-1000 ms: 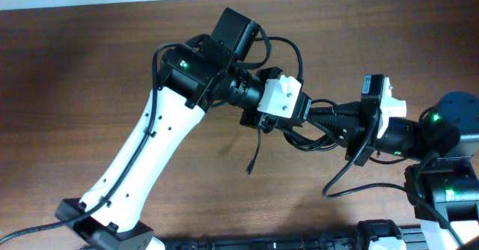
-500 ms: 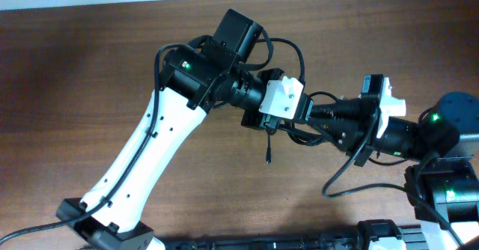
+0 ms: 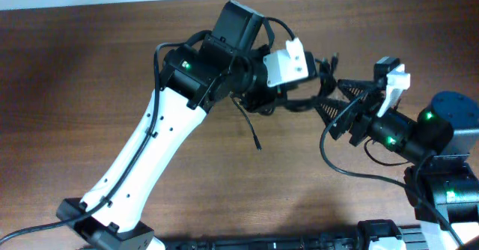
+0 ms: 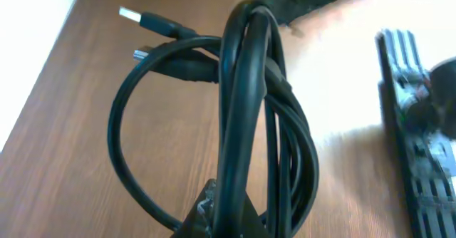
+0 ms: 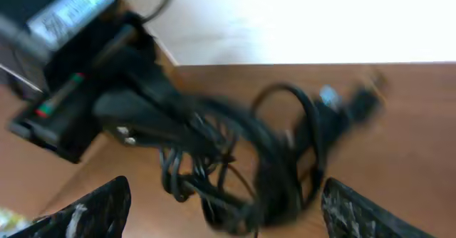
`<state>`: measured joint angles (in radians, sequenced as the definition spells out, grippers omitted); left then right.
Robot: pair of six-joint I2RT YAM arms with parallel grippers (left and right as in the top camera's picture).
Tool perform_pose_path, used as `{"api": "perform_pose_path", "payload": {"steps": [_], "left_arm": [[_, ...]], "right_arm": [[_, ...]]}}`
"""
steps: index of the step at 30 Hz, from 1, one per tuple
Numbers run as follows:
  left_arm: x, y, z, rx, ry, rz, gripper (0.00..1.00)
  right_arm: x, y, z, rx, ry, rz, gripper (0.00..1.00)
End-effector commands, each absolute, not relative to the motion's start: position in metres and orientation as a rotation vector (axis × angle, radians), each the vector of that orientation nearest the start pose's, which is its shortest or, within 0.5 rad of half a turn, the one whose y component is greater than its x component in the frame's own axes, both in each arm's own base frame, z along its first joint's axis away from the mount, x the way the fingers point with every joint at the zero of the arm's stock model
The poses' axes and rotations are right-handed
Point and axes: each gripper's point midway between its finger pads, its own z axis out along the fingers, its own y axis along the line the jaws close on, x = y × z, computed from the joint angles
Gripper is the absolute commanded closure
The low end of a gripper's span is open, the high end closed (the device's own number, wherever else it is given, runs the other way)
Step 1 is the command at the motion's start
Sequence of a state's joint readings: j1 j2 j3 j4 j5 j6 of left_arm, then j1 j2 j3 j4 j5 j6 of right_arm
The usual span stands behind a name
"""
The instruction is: Untangle cables
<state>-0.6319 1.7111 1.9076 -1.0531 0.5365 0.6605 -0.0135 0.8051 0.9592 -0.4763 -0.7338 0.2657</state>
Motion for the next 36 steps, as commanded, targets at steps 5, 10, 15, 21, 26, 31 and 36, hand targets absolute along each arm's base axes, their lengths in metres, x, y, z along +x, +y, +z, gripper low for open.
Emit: {"api": "perform_pose_path", "payload": {"steps": [5,10,15,21,26,31,36], "left_arm": [[0.317,-0.329,0.336,1.207,1.963,-0.775,1.0],[0.294,-0.345,0.353,1.278,1.86,-0.984,1.0],[0.289,-0.347,0.355,1.288,1.848,-1.013,1.0],[0.281,-0.358,0.358,1.318,1.81,-1.025,1.0],[0.287,-0.361,0.365,1.301,1.774,-1.011,1.0],[0.316,-0.354,0.364,1.108,1.894,-0.906,1.0],[0.331,-0.349,0.364,0.992,1.946,-0.85,1.0]], "right_arm": [[0.273,0.092,0.332,-0.086,1.917,0.766,0.17],[0.278,0.09,0.327,-0.073,1.933,0.758,0.35],[0.285,0.09,0.319,-0.062,1.962,0.765,0.47],[0.286,0.09,0.317,-0.06,1.97,0.767,0.87],[0.283,0.095,0.318,-0.093,1.966,0.796,0.96],[0.275,0.107,0.322,-0.203,1.946,0.842,0.96],[0.265,0.119,0.326,-0.325,1.913,0.891,0.96]]}}
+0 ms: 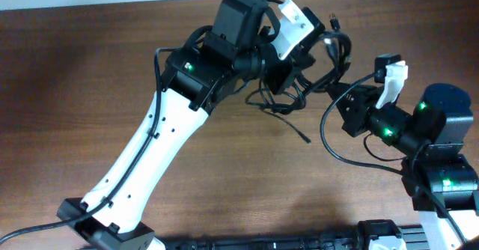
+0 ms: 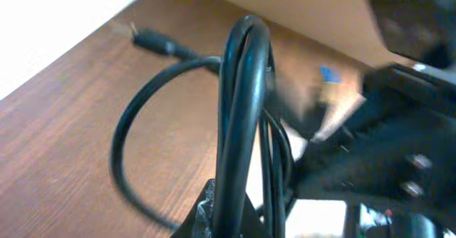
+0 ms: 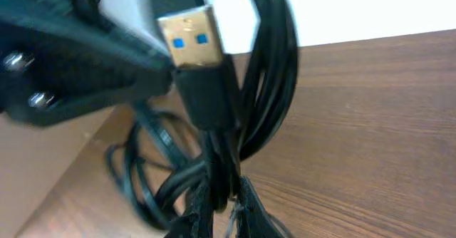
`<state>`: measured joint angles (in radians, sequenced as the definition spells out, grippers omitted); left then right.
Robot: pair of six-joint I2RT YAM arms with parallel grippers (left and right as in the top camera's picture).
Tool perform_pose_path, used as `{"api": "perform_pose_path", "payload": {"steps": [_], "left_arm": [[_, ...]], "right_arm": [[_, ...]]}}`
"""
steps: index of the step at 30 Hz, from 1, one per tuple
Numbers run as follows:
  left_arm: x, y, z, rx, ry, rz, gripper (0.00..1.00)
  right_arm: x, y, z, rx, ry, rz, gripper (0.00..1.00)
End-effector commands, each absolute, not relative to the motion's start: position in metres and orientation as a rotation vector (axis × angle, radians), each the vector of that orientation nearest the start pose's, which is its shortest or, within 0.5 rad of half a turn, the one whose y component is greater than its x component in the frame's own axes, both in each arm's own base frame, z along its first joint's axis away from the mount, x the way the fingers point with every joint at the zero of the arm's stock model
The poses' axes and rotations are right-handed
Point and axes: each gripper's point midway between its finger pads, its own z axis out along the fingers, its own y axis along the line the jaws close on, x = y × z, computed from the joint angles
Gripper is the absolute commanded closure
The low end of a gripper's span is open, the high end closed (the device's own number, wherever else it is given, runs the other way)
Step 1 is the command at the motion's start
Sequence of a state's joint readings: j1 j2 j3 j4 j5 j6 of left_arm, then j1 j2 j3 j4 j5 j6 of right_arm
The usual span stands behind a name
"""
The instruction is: Untangle cables
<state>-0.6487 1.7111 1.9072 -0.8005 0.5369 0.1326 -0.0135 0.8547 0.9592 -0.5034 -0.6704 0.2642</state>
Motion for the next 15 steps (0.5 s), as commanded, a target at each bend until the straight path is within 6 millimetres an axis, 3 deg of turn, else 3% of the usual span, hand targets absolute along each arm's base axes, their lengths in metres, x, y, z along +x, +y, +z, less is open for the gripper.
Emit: {"api": "perform_pose_path", "payload": {"steps": [1,8,14,15], "left_arm": [[0.336,-0.347,0.365,0.95,1.961,-0.839,1.0],[0.361,-0.332,0.37,0.722,2.032,-0.816,1.0],[0.376,-0.315,0.369,0.646,2.058,-0.804,1.0],[0.378,-0.312,0.369,0.64,2.06,-0.802,1.0]], "right_arm": [[0.263,0.121,0.327,-0.347,1.906,0.906,0.96],[0.258,0.125,0.324,-0.381,1.911,0.928,0.96],[0.26,0.123,0.322,-0.364,1.921,0.911,0.96],[0.261,0.12,0.32,-0.347,1.932,0.896,0.9]]}}
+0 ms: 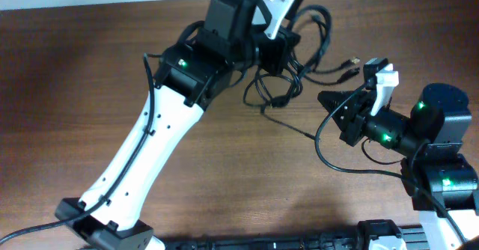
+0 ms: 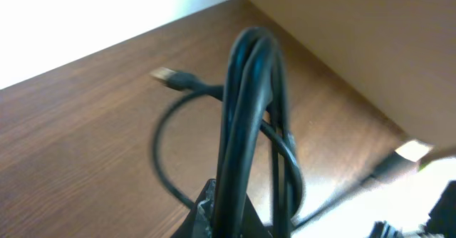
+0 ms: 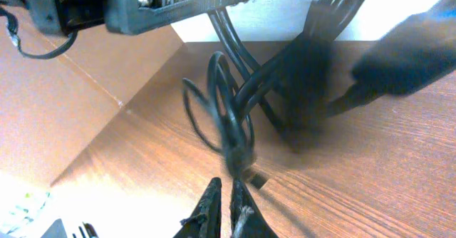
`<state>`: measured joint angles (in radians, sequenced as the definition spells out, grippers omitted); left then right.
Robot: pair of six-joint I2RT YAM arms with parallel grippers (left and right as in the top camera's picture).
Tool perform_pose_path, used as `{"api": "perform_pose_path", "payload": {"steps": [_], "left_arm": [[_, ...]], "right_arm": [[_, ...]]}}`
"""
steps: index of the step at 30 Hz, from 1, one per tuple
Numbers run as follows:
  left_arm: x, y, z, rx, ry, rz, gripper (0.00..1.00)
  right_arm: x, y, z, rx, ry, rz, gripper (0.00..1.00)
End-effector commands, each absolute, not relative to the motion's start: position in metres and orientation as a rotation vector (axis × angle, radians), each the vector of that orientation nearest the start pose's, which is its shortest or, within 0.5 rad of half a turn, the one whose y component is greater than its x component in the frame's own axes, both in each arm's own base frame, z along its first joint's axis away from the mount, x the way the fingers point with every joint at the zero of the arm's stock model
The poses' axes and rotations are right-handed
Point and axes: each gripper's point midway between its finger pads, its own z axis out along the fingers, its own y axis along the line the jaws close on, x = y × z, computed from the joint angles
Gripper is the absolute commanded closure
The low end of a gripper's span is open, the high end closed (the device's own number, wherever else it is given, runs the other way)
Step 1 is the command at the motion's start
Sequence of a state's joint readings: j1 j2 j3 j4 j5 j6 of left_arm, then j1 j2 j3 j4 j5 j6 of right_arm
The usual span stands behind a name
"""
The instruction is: Untangle cables
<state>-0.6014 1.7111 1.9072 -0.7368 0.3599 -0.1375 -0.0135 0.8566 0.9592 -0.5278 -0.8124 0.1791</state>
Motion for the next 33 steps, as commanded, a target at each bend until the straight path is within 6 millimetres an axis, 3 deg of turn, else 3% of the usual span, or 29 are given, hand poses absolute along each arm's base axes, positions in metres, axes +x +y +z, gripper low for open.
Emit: {"api": "perform_pose_path", "payload": {"steps": [1,4,7,17,21,28,30,33], "left_arm": [[0.379,-0.31,0.368,0.635,2.064,-0.799,1.0],[0.379,-0.307,0.366,0.644,2.07,-0.793,1.0],[0.378,-0.308,0.366,0.652,2.068,-0.798,1.0],[0.348,-0.328,0.373,0.81,2.021,-1.007,1.0],[0.332,-0.336,0.378,0.899,1.978,-1.098,1.0],[0.319,-0.342,0.377,0.944,1.978,-1.154,1.0],[0.315,-0.345,0.376,0.963,1.974,-1.155,1.0],[0.312,-0.348,0.377,0.981,1.964,-1.153,1.0]], "right_arm": [[0.263,0.118,0.318,-0.326,1.944,0.886,0.79],[0.264,0.115,0.314,-0.296,1.968,0.865,0.55],[0.265,0.114,0.313,-0.296,1.968,0.862,0.5],[0.273,0.111,0.325,-0.318,1.905,0.804,0.49],[0.286,0.095,0.321,-0.243,1.92,0.693,0.49],[0.296,0.094,0.318,-0.267,1.915,0.667,0.5],[0.298,0.094,0.316,-0.265,1.922,0.668,0.59],[0.3,0.094,0.312,-0.261,1.935,0.674,0.9]]}}
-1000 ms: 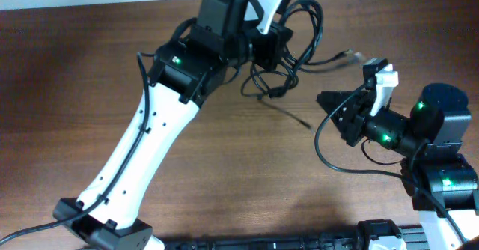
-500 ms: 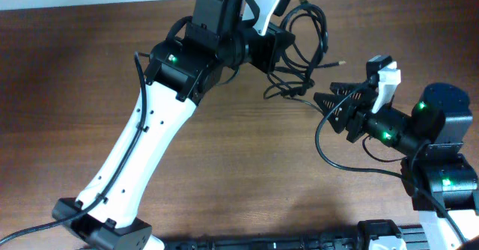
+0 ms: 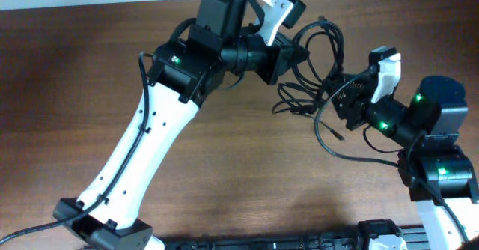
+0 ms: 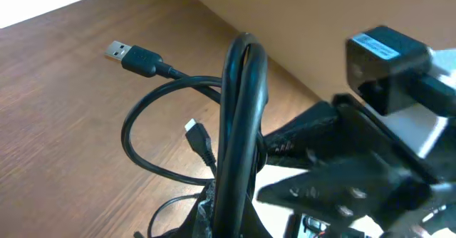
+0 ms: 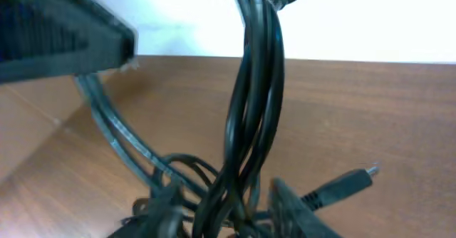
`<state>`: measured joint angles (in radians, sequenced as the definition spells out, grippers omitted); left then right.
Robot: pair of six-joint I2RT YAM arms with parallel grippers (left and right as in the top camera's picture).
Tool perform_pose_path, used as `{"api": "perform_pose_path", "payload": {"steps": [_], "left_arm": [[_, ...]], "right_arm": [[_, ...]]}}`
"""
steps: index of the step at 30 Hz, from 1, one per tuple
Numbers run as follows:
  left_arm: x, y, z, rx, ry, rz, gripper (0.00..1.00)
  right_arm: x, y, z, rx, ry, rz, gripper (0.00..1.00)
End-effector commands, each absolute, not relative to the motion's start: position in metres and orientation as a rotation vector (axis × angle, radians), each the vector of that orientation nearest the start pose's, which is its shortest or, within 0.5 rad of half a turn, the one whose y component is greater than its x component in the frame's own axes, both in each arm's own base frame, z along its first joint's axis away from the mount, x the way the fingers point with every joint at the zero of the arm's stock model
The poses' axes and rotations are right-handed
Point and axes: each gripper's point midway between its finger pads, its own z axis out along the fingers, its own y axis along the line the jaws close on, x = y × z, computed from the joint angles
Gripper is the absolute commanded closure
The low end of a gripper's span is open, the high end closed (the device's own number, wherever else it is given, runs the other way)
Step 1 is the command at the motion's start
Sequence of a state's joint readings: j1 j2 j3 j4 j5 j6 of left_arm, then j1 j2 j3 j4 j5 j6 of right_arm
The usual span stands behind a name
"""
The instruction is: Untangle cables
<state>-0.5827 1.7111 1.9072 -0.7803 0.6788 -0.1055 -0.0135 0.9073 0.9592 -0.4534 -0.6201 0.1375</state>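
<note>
A tangled bundle of black cables [image 3: 323,46] hangs from my left gripper [image 3: 292,55], which is shut on a doubled loop [image 4: 239,110] rising from between its jaws [image 4: 231,213]. A USB-A plug [image 4: 121,51] and a small plug [image 4: 194,130] stick out of the bundle. My right gripper [image 3: 340,94] is at the bundle's right side. In the right wrist view it [image 5: 228,209] stands open, with several hanging strands [image 5: 253,102] between its blurred fingers [image 5: 296,209]. A loose plug [image 5: 353,179] lies beside it.
The brown wooden table [image 3: 90,93] ends at a white wall along the far edge, close behind the cables. My left arm's white link [image 3: 142,153] crosses the middle of the table. My right arm's base [image 3: 441,175] stands at the right edge.
My right gripper was shut and apart from the bundle; now it is open around hanging strands. My left gripper, still shut on the loop, has come slightly nearer and to the right.
First my left gripper held the bundle mid-table with the right gripper open beside it. Then the bundle was near the far edge and the right gripper was shut on a strand by a USB plug. Later it stood back shut; now it is open astride the strands.
</note>
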Motion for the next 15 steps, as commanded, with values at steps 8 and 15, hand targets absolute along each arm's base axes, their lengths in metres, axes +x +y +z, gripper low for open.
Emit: {"api": "perform_pose_path", "payload": {"steps": [8,15], "left_arm": [[0.339,-0.335,0.368,0.821,2.049,-1.001,1.0],[0.366,-0.318,0.361,0.586,2.14,-0.867,1.0]], "right_arm": [[0.291,0.106,0.318,-0.322,1.912,0.751,0.96],[0.263,0.135,0.328,-0.579,1.811,0.911,0.96]]}}
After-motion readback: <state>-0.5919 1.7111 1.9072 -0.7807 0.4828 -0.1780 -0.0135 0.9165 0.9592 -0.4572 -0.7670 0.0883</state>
